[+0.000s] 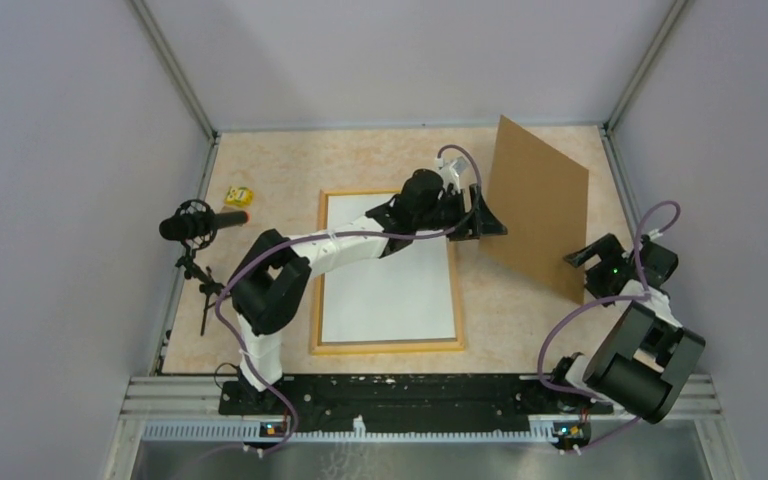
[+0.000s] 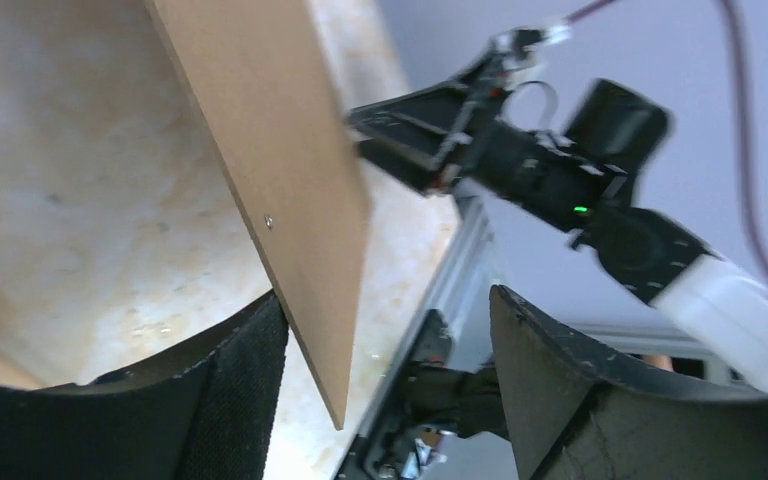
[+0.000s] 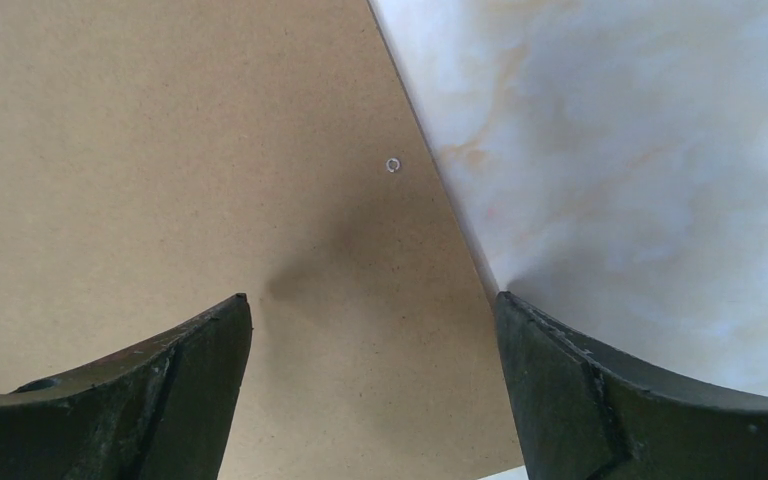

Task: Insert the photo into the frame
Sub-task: Turn over the photo frame item at the center of the board.

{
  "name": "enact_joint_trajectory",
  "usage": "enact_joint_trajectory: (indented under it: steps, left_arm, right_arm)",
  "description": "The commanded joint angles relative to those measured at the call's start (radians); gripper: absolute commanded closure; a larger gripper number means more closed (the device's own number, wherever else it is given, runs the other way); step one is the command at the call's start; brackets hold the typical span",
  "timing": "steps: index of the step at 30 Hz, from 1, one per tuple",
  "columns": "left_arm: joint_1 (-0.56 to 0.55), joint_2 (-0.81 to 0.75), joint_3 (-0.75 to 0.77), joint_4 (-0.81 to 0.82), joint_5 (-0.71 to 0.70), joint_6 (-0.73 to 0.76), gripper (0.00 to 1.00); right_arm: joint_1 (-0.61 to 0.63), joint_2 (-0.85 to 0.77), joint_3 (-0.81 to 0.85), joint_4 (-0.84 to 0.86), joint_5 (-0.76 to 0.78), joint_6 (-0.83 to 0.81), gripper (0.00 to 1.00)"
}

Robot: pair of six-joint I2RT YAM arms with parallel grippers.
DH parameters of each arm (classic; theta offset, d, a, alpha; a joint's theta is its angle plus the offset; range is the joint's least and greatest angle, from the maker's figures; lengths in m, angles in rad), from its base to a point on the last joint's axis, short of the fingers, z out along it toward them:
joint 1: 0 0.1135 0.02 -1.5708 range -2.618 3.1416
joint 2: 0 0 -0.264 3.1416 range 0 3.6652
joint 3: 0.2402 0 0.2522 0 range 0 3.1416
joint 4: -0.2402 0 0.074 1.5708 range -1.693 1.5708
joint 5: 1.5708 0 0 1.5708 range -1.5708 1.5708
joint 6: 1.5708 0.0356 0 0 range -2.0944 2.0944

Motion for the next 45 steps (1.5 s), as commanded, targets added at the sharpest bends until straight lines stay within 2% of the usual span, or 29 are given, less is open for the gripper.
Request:
enact_joint_trajectory:
  steps: [1, 7, 11, 16, 19, 22, 29, 34, 40, 45]
  left_arm:
    - [-0.005, -0.075, -0.068, 0.251, 0.111, -0.138, 0.26]
    - [-0.001, -0.09, -0.083, 0.188, 0.036, -0.102, 0.4]
    - [0.0, -0.089, -0.065, 0.09, -0.035, -0.042, 0.49]
    - [0.008, -0.082, -0.054, 0.017, -0.098, 0.018, 0.7]
    - [0.023, -0.066, -0.032, -0.028, -0.097, 0.041, 0.9]
    - [0.038, -0.068, -0.017, -0.064, -0.097, 0.079, 1.0]
    - [0.038, -0.133, 0.111, -0.294, -0.135, 0.267, 1.0]
    - [0.016, -0.198, 0.163, -0.415, -0.129, 0.332, 1.0]
    - [-0.078, -0.259, 0.314, -0.612, -0.351, 0.497, 1.0]
    - [-0.164, -0.274, 0.395, -0.693, -0.505, 0.568, 1.0]
  right_arm:
    - [0.038, -0.011, -0.028, -0.029, -0.114, 0.035, 0.12]
    - [0.042, -0.017, -0.033, -0.025, -0.114, 0.033, 0.12]
    - [0.045, -0.021, -0.036, -0.025, -0.114, 0.031, 0.12]
    - [0.085, -0.02, -0.031, -0.021, -0.102, 0.029, 0.12]
    - [0.134, -0.027, -0.021, -0.026, -0.089, 0.029, 0.11]
    - [0.177, -0.051, 0.005, -0.059, -0.047, 0.028, 0.1]
    - [0.232, -0.168, 0.125, -0.266, 0.12, 0.019, 0.01]
    - [0.306, -0.249, 0.268, -0.435, 0.227, 0.057, 0.01]
    - [0.451, -0.296, 0.481, -0.567, 0.317, 0.117, 0.01]
    - [0.561, -0.187, 0.785, -0.704, 0.422, 0.125, 0.03]
